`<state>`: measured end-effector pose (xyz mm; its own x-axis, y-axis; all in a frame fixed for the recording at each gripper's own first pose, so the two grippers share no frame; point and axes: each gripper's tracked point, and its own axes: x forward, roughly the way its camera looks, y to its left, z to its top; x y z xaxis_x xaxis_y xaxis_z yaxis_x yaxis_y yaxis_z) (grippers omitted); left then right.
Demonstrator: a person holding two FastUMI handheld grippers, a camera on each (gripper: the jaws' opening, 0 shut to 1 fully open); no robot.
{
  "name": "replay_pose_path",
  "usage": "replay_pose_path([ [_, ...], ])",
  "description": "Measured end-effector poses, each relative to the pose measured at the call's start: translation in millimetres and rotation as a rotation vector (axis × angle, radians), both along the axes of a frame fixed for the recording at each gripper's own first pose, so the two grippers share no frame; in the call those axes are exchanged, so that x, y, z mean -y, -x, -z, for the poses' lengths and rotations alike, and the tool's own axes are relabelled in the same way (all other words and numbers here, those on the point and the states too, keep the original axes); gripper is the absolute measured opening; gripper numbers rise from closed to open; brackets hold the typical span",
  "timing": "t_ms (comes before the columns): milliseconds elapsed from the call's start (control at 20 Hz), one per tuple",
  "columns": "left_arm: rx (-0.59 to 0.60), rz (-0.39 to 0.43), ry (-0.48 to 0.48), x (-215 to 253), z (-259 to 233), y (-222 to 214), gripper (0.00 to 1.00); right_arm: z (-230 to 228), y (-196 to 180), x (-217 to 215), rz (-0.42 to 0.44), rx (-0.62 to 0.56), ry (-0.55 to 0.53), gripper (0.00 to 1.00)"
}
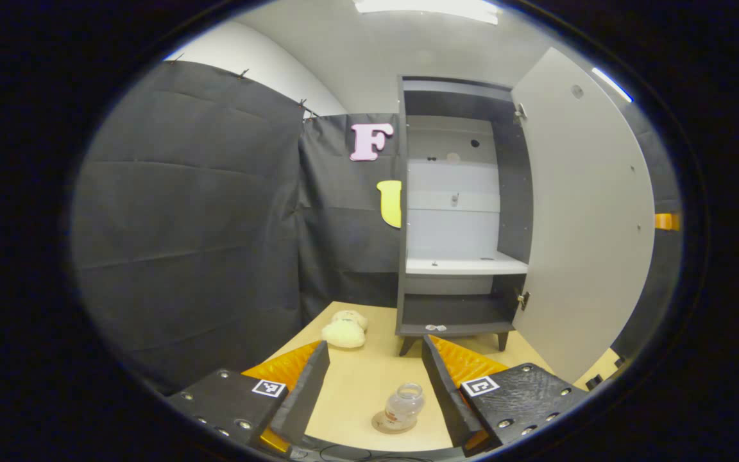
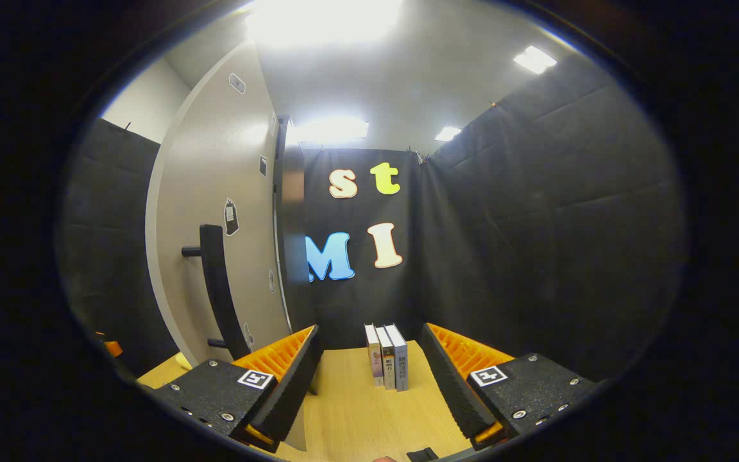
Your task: Open the cabinet door with the right hand, grasp the bottle in the cabinet with the left hand and place it on the coaster, then close the cabinet door with the right hand.
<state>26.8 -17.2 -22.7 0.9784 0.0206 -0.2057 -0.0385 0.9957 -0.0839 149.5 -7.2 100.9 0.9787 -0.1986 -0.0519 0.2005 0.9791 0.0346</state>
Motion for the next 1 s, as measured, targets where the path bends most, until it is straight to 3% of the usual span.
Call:
replay_pose_path([
  [100, -0.002, -0.024, 0.006, -26.1, -9.2, -1.6, 0.79, -7.3, -2.1, -5.8, 0.015, -0.004, -0.011, 0.95],
  [200, 0.002, -0.044, -0.007, -50.0, -18.1, -4.9, 0.83, -11.6, -4.0, -11.0, 0.029, -0.008, -0.028, 0.95],
  [250, 0.007, -0.051, -0.017, -61.0, -22.3, -7.0, 0.79, -14.3, -3.8, -12.5, 0.040, -0.003, -0.033, 0.95],
  [400, 0.033, -0.063, -0.042, -85.5, -34.7, -12.5, 0.83, -18.9, -3.9, -21.3, 0.065, 0.011, -0.049, 0.95],
  [450, 0.038, -0.062, -0.047, -91.4, -38.0, -15.0, 0.88, -18.8, -5.0, -25.7, 0.069, 0.010, -0.055, 0.95],
  [800, 0.074, -0.037, -0.064, -122.7, -46.4, -35.1, 0.83, -10.1, -10.7, -52.0, 0.109, -0.032, -0.033, 0.92],
  [950, 0.087, -0.034, -0.064, -137.1, -46.9, -43.7, 0.88, -12.0, -11.4, -56.9, 0.130, -0.031, 0.001, 0.93],
  [1000, 0.088, -0.034, -0.059, -141.8, -44.4, -46.8, 0.83, -12.4, -11.2, -59.5, 0.136, -0.031, 0.007, 0.93],
])
